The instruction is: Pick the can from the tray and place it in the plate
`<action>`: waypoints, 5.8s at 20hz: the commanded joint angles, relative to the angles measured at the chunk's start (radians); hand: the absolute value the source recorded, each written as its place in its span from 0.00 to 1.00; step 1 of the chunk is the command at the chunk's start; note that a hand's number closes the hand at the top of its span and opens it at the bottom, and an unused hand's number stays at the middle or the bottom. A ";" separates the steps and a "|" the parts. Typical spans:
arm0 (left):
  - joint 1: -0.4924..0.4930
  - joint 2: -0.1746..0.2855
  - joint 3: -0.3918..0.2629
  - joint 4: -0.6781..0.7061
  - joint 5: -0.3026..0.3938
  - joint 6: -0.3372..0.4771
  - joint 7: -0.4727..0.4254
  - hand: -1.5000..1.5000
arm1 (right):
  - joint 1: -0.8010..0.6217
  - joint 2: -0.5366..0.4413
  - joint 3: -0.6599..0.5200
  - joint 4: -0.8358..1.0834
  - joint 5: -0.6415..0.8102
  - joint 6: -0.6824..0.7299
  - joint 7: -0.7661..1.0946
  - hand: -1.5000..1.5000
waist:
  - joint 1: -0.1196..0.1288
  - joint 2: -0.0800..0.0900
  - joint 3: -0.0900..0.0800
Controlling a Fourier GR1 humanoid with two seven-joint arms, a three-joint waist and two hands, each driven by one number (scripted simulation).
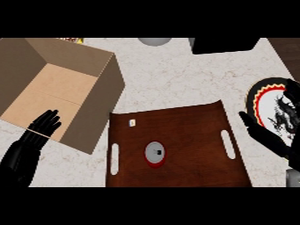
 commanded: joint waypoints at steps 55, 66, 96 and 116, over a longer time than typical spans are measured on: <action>-0.096 -0.097 -0.095 0.132 -0.049 -0.019 0.220 0.50 | -0.140 0.331 0.559 0.134 0.838 0.556 1.122 0.00 | 0.075 0.039 -0.019; -0.100 -0.104 -0.083 0.156 -0.064 -0.029 0.222 0.50 | -0.156 0.331 0.636 0.263 0.867 0.568 1.079 1.00 | 0.072 0.037 -0.020; -0.072 -0.105 -0.039 0.109 -0.059 -0.054 0.216 0.50 | -0.666 0.331 -0.101 0.496 1.545 0.133 1.343 1.00 | 0.061 0.044 -0.019; -0.079 -0.125 -0.025 0.117 -0.078 -0.044 0.256 0.50 | -0.345 0.239 -0.563 0.422 1.512 -0.259 1.023 1.00 | 0.048 0.041 -0.017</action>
